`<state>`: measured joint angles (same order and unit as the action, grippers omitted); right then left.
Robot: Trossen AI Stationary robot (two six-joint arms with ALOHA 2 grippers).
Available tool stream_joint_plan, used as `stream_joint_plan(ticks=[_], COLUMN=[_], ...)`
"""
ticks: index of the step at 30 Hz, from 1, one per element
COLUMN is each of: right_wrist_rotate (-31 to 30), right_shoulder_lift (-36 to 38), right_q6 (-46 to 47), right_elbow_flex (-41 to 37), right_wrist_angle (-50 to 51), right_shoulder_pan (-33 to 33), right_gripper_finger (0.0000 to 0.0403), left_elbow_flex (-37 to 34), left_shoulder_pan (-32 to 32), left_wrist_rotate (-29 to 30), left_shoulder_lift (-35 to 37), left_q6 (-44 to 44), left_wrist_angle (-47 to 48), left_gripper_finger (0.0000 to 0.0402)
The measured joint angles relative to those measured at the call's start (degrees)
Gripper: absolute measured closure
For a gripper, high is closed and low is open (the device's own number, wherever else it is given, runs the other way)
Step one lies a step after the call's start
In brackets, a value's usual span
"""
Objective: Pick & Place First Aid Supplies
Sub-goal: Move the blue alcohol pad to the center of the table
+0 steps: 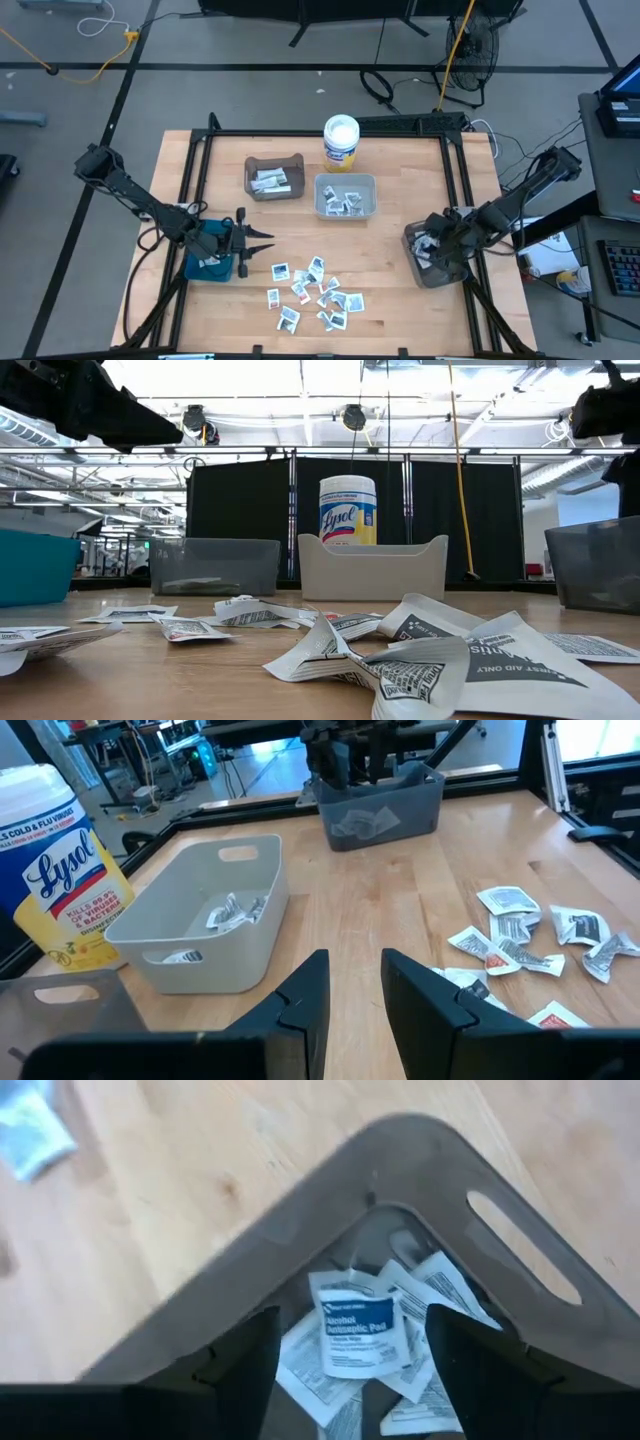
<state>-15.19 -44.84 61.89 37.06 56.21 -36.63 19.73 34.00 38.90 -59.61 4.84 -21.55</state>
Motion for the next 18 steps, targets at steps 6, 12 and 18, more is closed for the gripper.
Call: stream_joint_plan(ticks=[6,12,18], right_wrist_rotate=[-1.6,-2.6,0.5], right_shoulder_lift=[4.2,1.5,-9.6], right_q6=[-8.9,-28.0,-41.1], right_elbow_flex=[0.0,0.0,0.0], right_wrist_angle=[-13.7,-39.0,-57.6], right_shoulder_pan=[0.1,0.1,0.8], right_gripper_finger=[0.0167,0.0167,0.0167], left_elbow_flex=[0.0,0.0,0.0], left_shoulder_pan=[0.0,0.0,0.0], left_wrist_rotate=[0.0,0.0,0.0], left_shoulder_lift=[0.0,0.0,0.0], left_q6=[-0.5,-1.3,-1.3], left_wrist_angle=[-2.6,-2.6,-2.6], left_gripper_finger=[0.0304,0.0304,0.0304])
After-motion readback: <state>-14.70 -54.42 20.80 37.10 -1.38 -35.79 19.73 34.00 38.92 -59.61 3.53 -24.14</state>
